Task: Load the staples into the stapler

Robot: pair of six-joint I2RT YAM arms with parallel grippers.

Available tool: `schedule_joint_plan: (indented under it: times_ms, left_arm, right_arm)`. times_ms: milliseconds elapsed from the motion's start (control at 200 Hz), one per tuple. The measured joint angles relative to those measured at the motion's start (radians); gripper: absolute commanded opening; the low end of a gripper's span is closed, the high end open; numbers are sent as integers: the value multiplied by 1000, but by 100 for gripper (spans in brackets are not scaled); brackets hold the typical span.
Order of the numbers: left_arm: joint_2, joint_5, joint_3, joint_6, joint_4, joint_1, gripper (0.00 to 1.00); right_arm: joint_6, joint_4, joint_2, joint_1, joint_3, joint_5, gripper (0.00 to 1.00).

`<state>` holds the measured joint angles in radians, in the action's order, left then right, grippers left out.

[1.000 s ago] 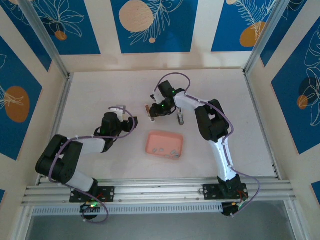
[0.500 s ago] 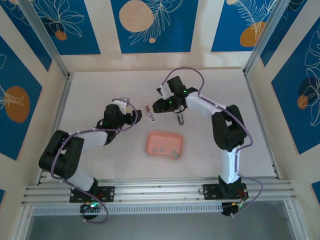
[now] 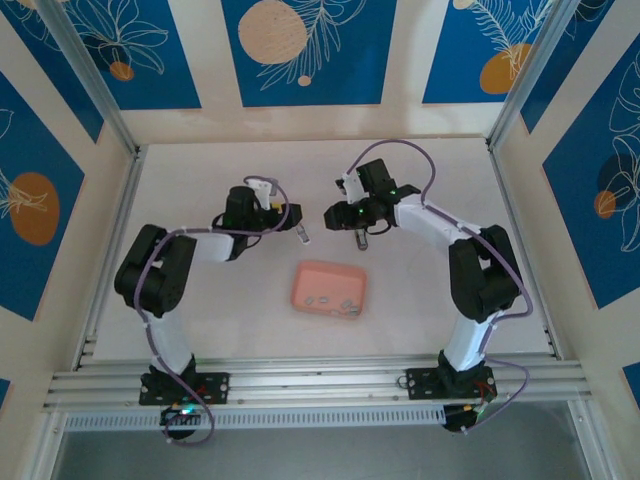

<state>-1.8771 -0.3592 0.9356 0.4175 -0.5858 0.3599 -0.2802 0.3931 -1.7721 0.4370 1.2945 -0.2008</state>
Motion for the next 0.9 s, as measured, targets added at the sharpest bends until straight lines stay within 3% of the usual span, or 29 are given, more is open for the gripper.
schedule_joint_plan:
  times_ms: [625, 900]
  left_arm:
    - [-82, -288, 101, -87, 84, 14, 74]
    - [-19, -313, 79, -212, 259, 43, 76]
  right_arm:
    - [-3, -18, 50, -10, -47, 18, 43]
    - [-34, -34, 50, -2, -47, 14, 43]
